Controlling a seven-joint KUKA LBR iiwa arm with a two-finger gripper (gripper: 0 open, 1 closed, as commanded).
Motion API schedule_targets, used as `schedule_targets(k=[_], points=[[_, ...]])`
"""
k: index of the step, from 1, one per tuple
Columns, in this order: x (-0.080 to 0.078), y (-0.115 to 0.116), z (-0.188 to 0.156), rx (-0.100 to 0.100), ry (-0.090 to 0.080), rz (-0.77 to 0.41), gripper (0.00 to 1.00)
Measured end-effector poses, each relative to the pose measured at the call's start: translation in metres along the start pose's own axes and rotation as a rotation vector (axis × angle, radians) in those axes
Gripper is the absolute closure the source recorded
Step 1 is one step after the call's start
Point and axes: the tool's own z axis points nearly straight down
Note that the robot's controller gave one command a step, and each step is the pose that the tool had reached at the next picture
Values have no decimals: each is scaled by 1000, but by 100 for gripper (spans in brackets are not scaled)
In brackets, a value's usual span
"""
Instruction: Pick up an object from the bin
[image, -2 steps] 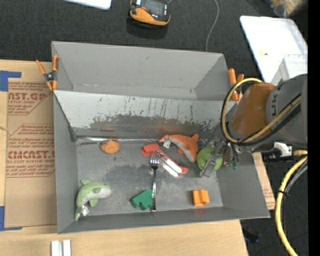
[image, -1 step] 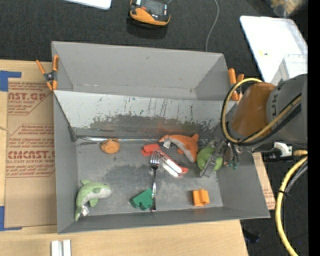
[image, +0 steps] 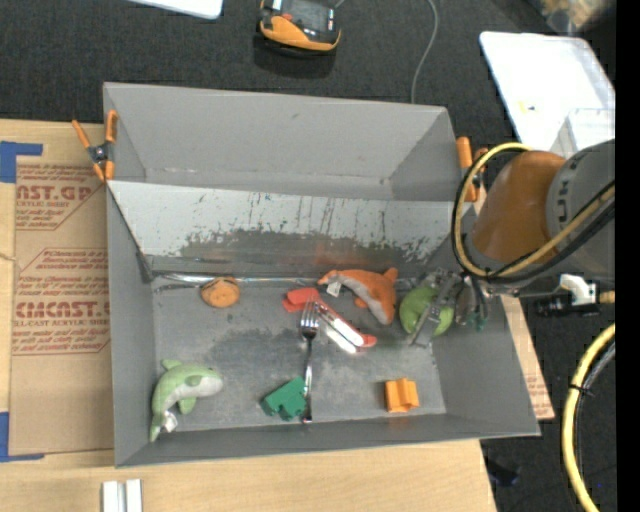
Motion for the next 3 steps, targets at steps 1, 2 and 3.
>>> schedule_targets(k=[1,2,3], points=[[-1,1,-24,-1,-2,-2,100],[-1,1,-38,-2,-4,-2,100],[-1,2,-54,-2,-5,-3,100]])
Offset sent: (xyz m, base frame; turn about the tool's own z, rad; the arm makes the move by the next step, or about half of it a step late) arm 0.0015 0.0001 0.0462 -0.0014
